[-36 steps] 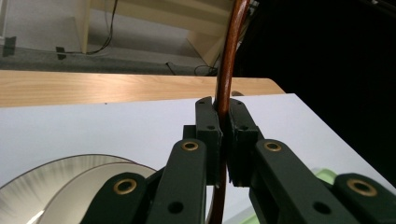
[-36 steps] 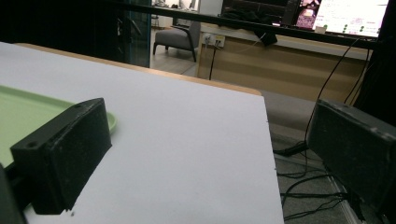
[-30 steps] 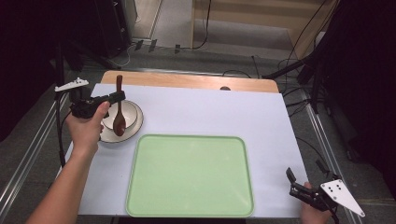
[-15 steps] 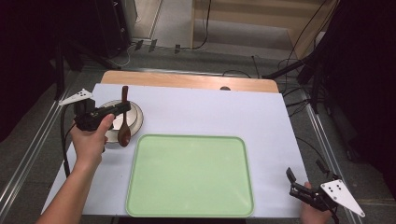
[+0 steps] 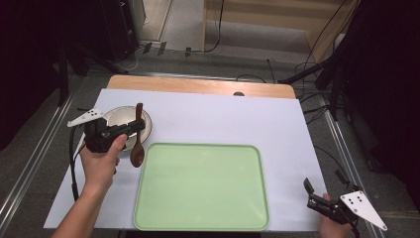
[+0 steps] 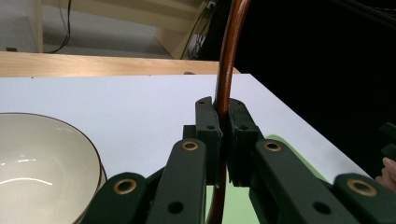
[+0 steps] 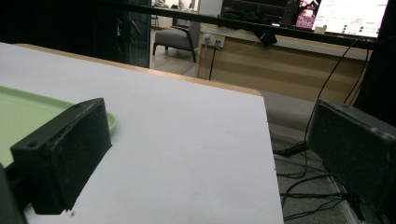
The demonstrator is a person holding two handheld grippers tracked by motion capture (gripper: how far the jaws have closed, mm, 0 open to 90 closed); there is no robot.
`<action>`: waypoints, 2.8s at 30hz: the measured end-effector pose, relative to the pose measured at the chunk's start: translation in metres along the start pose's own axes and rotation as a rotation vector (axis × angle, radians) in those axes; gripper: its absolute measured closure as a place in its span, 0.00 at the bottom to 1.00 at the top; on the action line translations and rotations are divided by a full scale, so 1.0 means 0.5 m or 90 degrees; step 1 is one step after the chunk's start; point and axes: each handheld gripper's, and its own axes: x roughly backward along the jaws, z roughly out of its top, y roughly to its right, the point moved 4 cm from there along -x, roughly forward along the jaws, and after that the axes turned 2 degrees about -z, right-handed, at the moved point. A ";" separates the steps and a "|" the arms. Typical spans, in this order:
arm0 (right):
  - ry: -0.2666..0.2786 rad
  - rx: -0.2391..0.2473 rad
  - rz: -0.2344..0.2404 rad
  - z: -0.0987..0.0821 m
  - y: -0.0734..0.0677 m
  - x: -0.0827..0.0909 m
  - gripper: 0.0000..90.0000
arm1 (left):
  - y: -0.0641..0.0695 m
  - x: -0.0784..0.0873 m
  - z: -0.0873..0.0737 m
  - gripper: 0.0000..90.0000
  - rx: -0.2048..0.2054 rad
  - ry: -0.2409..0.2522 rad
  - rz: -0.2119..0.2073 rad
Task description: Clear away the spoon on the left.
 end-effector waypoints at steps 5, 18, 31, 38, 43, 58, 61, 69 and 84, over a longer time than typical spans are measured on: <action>0.001 0.000 0.000 0.000 0.000 0.000 0.00 | 0.020 -0.006 -0.031 0.95 0.001 -0.017 -0.016; 0.001 0.000 0.000 0.000 0.001 0.000 0.00 | 0.037 -0.004 -0.107 0.95 0.033 -0.032 -0.041; 0.002 0.000 0.001 0.000 0.001 0.001 0.00 | 0.049 0.006 -0.157 0.95 0.071 -0.055 -0.073; 0.002 0.000 0.003 0.001 0.001 0.000 0.00 | 0.061 0.011 -0.184 0.95 0.100 -0.067 -0.099; 0.003 -0.002 0.003 0.001 0.002 0.001 0.00 | 0.066 0.002 -0.202 0.95 0.122 -0.074 -0.133; 0.004 -0.001 0.004 0.001 0.002 0.001 0.00 | 0.050 -0.024 -0.226 0.94 0.114 -0.098 -0.161; 0.003 0.000 0.005 0.001 0.001 0.001 0.00 | 0.043 -0.027 -0.228 0.87 0.120 -0.100 -0.160; 0.005 0.000 0.005 0.001 0.002 0.001 0.00 | 0.047 -0.035 -0.223 0.36 0.097 -0.132 -0.216; 0.003 0.001 0.003 0.001 0.001 0.001 0.00 | 0.057 -0.057 -0.235 0.00 0.053 -0.181 -0.198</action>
